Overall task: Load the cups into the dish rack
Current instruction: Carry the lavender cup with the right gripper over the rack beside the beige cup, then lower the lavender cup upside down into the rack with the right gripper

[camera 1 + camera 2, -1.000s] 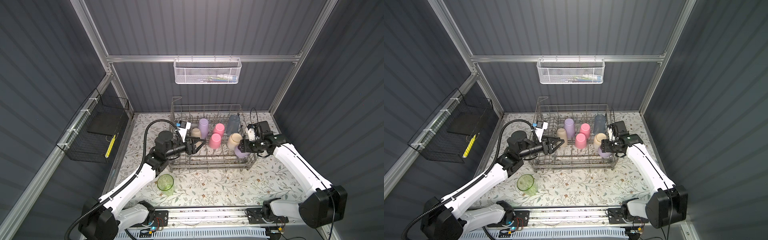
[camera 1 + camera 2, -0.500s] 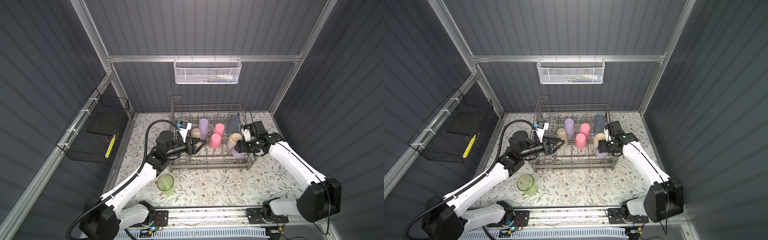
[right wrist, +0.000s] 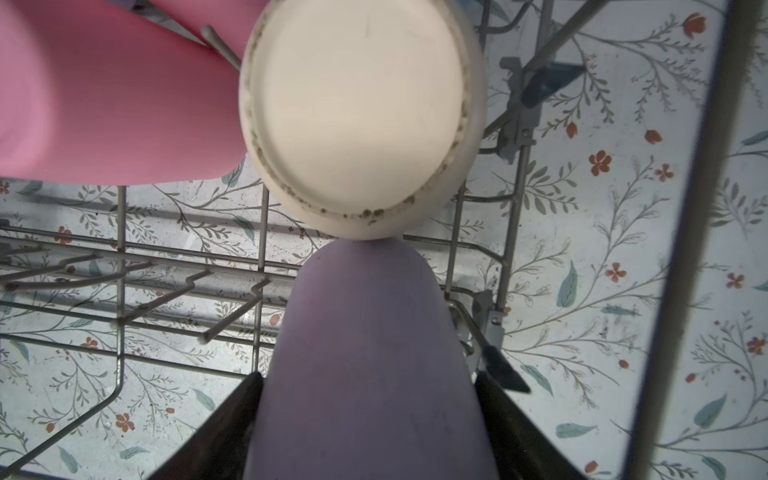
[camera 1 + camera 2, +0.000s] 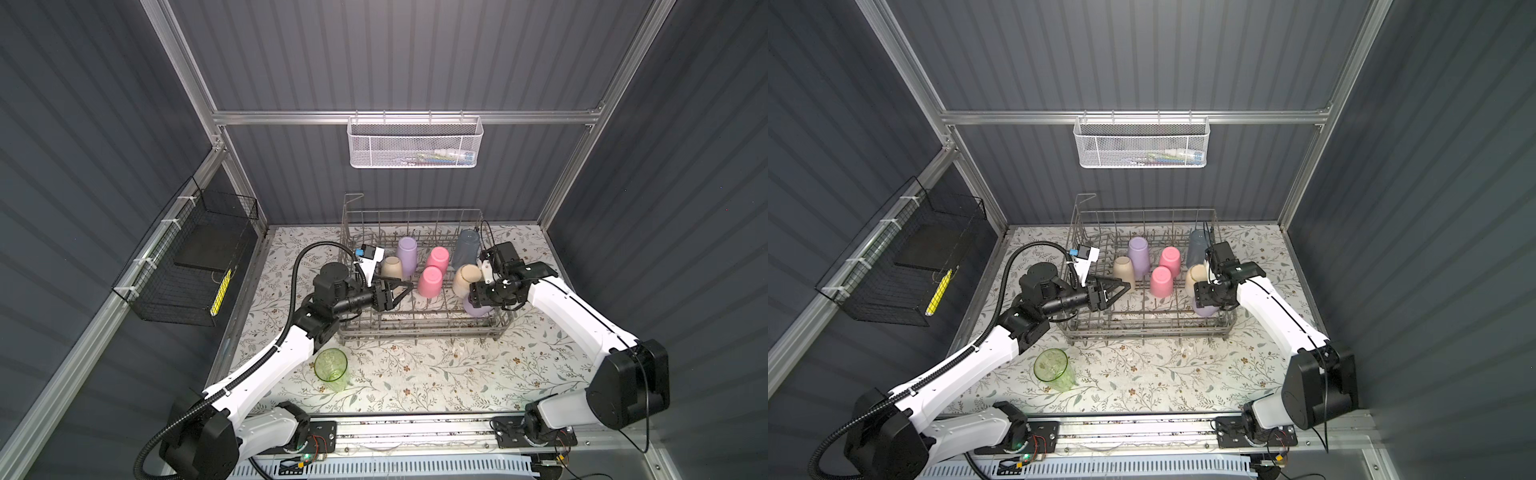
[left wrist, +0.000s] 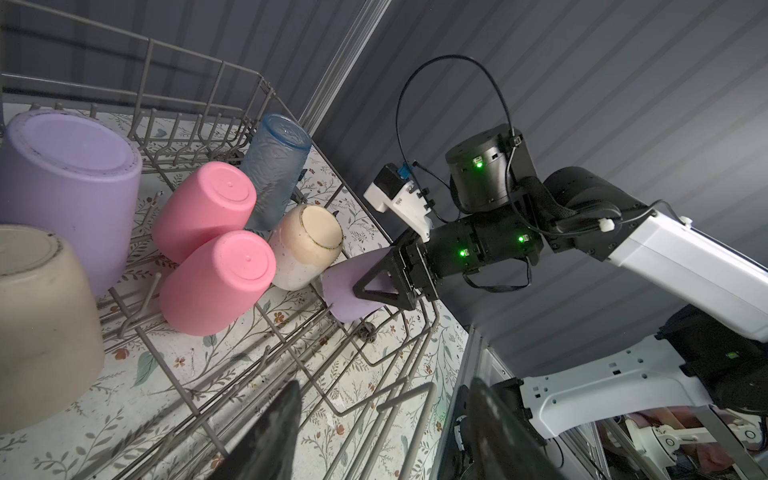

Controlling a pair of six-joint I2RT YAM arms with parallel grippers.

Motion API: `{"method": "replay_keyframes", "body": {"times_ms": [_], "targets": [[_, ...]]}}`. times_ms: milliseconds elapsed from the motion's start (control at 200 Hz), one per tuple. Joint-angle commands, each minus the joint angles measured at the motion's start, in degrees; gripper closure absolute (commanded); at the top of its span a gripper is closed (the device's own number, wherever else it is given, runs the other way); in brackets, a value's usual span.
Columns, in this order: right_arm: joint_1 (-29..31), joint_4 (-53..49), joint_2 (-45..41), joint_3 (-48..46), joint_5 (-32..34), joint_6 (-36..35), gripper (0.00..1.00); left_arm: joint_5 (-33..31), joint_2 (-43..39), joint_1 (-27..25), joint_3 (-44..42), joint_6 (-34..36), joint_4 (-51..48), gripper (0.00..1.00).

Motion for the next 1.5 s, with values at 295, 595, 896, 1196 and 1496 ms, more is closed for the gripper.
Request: {"method": "replay_keyframes", "body": {"times_ms": [295, 595, 896, 1196, 1496], "targets": [[1.93, -2.69, 1.9, 1.43, 4.44, 0.61, 0.46, 1.32, 0.2, 0.38, -0.69, 1.36, 1.07, 0.37], [2.04, -2.43, 1.21, 1.11, 4.6, 1.43, 0.22, 1.51, 0.3, 0.35, -1.18, 1.18, 1.32, 0.37], [2.04, -3.0, 0.64, 1.6, 5.24, 1.71, 0.09, 1.86, 0.31, 0.47, -1.61, 1.0, 1.7, 0.37], [2.12, -4.81, -2.89, 1.13, 5.06, 2.24, 0.07, 1.85, 0.36, 0.45, -1.89, 0.92, 1.88, 0.38], [1.98, -7.04, -15.14, -0.09, 3.76, 4.52, 0.08, 2.06, 1.19, 0.43, -2.14, 0.43, 2.91, 0.38]]}}
